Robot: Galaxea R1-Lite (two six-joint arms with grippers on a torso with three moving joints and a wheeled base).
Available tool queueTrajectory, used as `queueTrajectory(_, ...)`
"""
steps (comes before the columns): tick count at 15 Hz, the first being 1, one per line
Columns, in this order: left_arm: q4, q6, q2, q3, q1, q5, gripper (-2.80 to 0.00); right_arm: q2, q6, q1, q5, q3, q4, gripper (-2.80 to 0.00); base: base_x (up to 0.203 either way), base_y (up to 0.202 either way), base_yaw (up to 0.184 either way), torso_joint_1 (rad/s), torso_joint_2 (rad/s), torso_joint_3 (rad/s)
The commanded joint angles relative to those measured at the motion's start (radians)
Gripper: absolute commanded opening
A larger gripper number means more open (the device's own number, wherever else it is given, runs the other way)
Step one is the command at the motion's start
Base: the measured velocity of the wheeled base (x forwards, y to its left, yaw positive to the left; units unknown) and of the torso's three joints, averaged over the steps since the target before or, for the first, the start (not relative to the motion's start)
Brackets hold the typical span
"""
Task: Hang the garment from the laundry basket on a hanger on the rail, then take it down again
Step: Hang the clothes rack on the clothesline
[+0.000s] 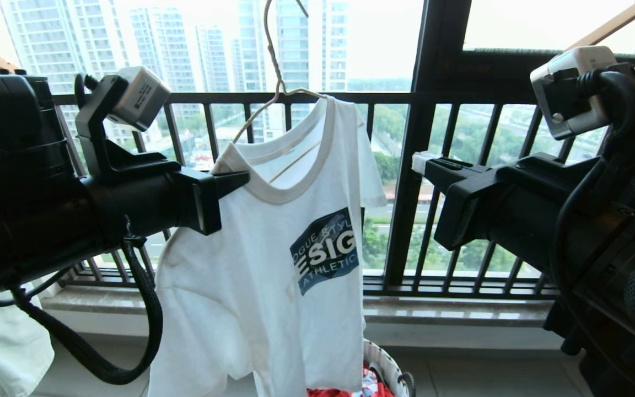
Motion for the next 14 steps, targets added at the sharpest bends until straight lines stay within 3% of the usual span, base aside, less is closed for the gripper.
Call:
queueTrajectory(1, 0.008, 0.004, -0.047, 0.046, -0.008, 0.001, -2.80, -0.034, -0.014, -0.002, -0.002, 0.000, -0.002, -2.80, 0.000, 0.000, 0.000, 0.181, -0.46, -0.274)
queueTrajectory(8, 0.481, 0.006, -0.354, 0.052, -0.013, 0.001, -2.80, -0.045, -0.021, -0.019, -0.002, -0.004, 0.002, -2.80, 0.000, 0.000, 0.000, 0.222, -0.52, -0.304)
queueTrajectory(10, 0.581, 0.023, -0.401, 0.038, -0.013, 0.003, -2.80, -0.043, -0.021, -0.021, -0.002, -0.004, 0.008, -2.80, 0.000, 0.000, 0.000, 0.251, -0.57, -0.317)
queueTrajectory(12, 0.662, 0.098, -0.412, 0.006, -0.014, 0.003, -2.80, -0.041, -0.021, -0.019, -0.001, 0.002, 0.009, -2.80, 0.000, 0.000, 0.000, 0.262, -0.58, -0.320)
queueTrajectory(14, 0.682, 0.108, -0.407, -0.009, -0.026, -0.005, -2.80, -0.026, -0.021, -0.019, 0.000, 0.007, 0.009, -2.80, 0.000, 0.000, 0.000, 0.272, -0.61, -0.339)
